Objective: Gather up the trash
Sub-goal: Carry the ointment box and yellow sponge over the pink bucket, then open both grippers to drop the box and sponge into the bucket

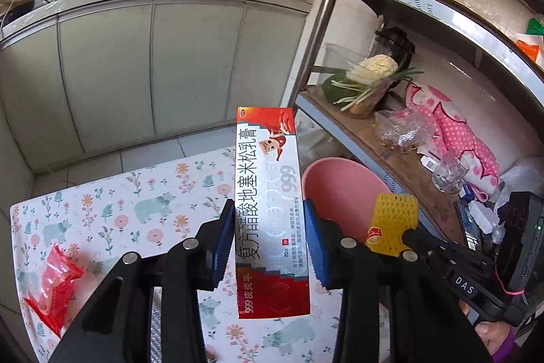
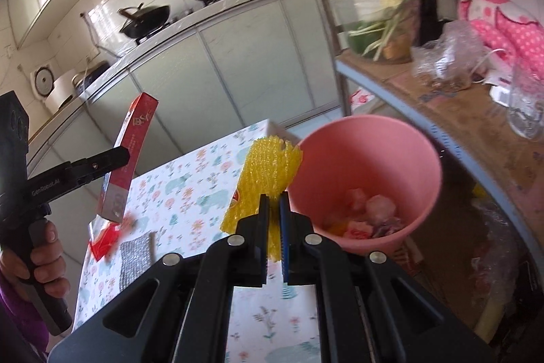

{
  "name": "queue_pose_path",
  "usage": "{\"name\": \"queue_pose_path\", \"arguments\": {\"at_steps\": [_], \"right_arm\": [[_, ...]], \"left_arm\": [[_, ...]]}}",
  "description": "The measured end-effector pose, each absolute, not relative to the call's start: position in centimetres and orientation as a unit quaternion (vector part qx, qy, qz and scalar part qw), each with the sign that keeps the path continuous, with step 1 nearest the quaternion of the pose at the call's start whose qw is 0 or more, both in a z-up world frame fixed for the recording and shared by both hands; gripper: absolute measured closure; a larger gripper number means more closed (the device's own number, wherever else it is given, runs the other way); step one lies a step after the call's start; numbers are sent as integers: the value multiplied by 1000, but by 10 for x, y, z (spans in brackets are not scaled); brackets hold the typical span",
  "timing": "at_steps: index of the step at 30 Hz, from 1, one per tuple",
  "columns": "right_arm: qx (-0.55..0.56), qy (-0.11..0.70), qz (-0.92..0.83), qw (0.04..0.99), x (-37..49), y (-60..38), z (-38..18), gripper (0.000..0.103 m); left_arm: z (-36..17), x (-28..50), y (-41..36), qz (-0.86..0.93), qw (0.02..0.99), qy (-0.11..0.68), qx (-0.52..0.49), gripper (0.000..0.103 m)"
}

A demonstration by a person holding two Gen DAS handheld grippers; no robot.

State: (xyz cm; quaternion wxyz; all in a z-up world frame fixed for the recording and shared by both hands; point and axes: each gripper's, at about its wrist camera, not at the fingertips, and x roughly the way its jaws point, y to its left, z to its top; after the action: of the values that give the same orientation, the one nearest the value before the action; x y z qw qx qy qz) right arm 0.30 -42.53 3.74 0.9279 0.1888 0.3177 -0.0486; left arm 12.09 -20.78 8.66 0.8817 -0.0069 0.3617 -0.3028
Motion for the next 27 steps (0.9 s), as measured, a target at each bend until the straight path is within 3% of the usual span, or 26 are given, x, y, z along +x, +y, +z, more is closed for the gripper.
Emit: {"name": "queue_pose_path", "arguments": {"at_steps": [11, 27], "right_arm": [[198, 313, -125, 921, 14, -477, 22, 97], [189, 373, -168, 893, 54, -497, -34, 97]], "left_arm": [[82, 119, -296, -398, 856, 331, -8, 64], [-12, 164, -381, -396, 824, 405, 27, 64]]}}
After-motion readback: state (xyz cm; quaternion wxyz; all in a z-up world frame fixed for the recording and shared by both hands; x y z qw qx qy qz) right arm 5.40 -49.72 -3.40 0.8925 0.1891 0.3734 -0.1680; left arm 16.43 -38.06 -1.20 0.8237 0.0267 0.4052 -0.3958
